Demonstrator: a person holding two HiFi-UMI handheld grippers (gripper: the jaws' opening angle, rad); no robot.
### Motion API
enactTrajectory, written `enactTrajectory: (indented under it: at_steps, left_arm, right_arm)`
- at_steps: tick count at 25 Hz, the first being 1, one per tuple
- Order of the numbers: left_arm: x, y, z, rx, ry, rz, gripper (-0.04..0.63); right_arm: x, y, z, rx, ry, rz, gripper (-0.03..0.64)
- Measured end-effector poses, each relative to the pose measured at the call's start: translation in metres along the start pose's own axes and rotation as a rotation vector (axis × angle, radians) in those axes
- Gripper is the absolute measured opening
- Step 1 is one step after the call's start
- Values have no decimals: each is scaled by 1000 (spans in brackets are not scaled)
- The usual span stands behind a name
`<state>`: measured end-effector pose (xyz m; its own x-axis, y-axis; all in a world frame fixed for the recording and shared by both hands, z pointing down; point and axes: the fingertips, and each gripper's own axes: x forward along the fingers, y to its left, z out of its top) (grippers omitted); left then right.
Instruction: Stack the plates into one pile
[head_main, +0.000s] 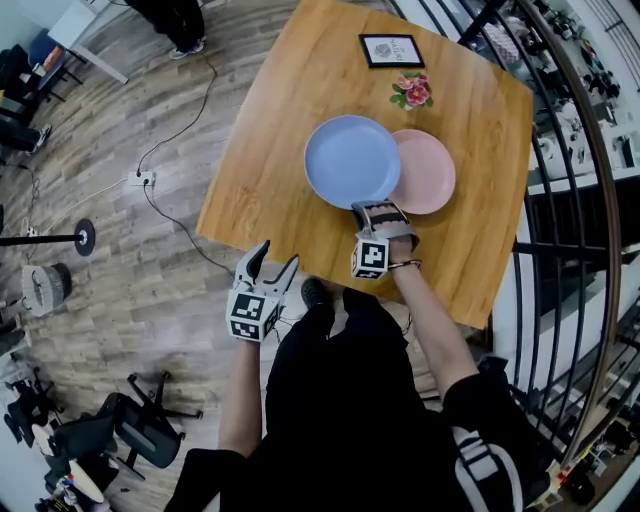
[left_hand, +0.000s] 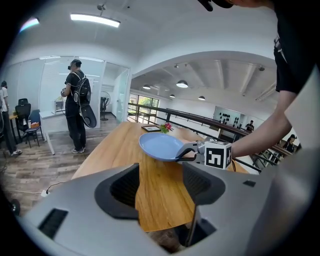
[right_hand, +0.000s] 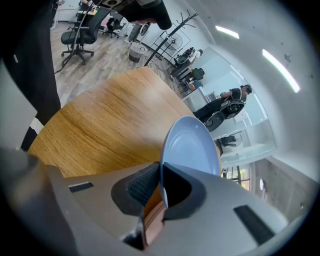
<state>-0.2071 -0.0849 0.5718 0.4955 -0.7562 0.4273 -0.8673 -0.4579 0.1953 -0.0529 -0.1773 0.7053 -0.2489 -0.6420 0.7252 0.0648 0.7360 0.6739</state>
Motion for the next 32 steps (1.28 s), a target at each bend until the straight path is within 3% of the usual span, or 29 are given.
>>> enactTrajectory:
  at_steps: [18, 32]
  left_arm:
    - [65, -57, 25, 18, -2, -74, 288]
    - [93, -91, 33, 34, 18, -70, 288]
  right_arm:
    - [-22, 3, -99, 92, 79, 23, 34]
    - [-25, 14, -153, 161, 93, 52, 38]
